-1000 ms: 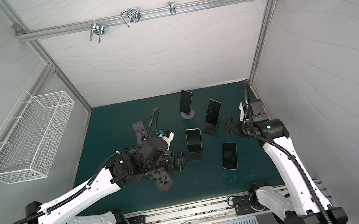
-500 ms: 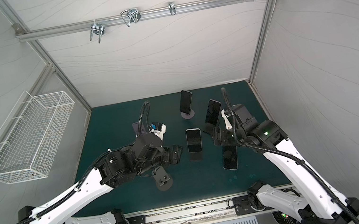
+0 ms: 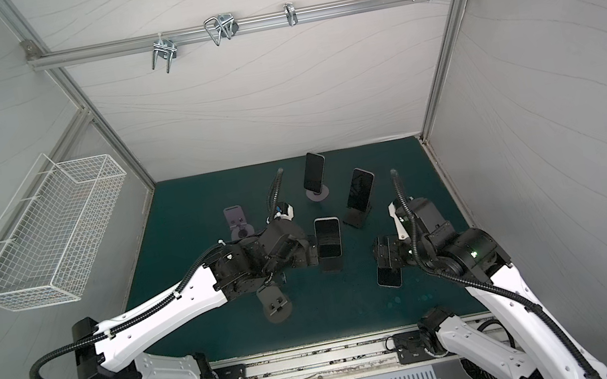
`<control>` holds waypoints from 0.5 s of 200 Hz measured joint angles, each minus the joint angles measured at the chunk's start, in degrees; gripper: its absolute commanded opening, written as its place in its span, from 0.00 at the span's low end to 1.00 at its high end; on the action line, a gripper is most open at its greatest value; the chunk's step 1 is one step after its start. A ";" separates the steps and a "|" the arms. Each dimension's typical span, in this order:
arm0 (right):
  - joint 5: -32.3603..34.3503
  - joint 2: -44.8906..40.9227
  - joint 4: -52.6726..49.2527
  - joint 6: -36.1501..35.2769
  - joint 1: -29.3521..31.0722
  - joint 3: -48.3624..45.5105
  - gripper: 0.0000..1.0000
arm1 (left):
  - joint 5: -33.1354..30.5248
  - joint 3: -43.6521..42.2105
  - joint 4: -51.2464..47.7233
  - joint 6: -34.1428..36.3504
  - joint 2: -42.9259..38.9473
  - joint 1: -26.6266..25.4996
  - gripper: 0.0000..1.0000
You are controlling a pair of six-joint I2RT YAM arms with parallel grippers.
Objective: Remove the phone from the phone stand
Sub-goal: 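Draw the right gripper back while the left gripper moves over the white-framed phone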
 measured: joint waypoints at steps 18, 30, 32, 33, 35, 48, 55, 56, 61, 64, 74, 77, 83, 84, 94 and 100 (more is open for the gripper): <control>-0.13 -0.46 -0.24 -0.17 0.00 -1.22 0.85 | -0.70 0.00 1.22 -0.52 1.73 -0.13 0.99; -0.33 -1.01 -0.28 -0.20 0.00 -1.75 0.85 | -1.01 0.02 2.45 -0.70 2.91 -0.17 0.99; -0.39 -1.11 -0.33 -0.20 0.00 -1.79 0.85 | -1.03 0.02 2.64 -0.72 3.13 -0.17 0.99; -0.37 -1.16 -0.33 -0.20 0.00 -1.81 0.85 | -1.03 0.02 2.73 -0.72 3.19 -0.17 0.99; -0.42 -1.25 -0.35 -0.20 0.00 -1.88 0.84 | -1.05 0.00 2.95 -0.74 3.39 -0.17 0.99; -1.14 -1.79 -0.33 -0.17 0.00 -2.32 0.85 | -0.98 -0.13 4.96 -0.70 4.44 -0.22 0.99; -1.55 -2.08 -0.35 -0.15 0.00 -2.49 0.85 | -0.96 -0.31 6.29 -0.66 4.87 -0.24 0.99; -1.70 -2.12 -0.35 -0.15 0.00 -2.56 0.84 | -0.96 -0.37 6.58 -0.66 4.94 -0.26 0.99; -2.01 -2.38 -0.39 -0.15 0.00 -2.64 0.85 | -0.96 -0.52 7.58 -0.63 5.20 -0.31 0.99; -2.32 -2.47 -0.39 -0.13 0.00 -2.67 0.84 | -0.94 -0.61 8.13 -0.61 5.35 -0.33 0.99; -3.06 -2.78 -0.39 -0.11 0.00 -2.78 0.84 | -0.94 -0.94 10.03 -0.48 5.95 -0.39 0.99; -3.30 -2.82 -0.42 -0.11 0.00 -2.78 0.84 | -0.94 -0.98 10.51 -0.46 6.14 -0.42 0.99; -3.72 -2.84 -0.39 -0.09 0.00 -2.80 0.84 | -0.96 -1.05 11.47 -0.35 6.64 -0.46 0.99; -3.78 -2.84 -0.42 -0.09 0.00 -2.80 0.84 | -0.96 -1.05 11.58 -0.33 6.73 -0.46 0.99; -4.31 -2.84 -0.39 -0.09 0.00 -2.89 0.84 | -0.98 -1.05 13.05 -0.17 7.76 -0.48 0.99; -4.66 -2.84 -0.42 -0.11 0.00 -2.95 0.84 | -1.01 -1.05 13.64 -0.09 8.35 -0.50 0.99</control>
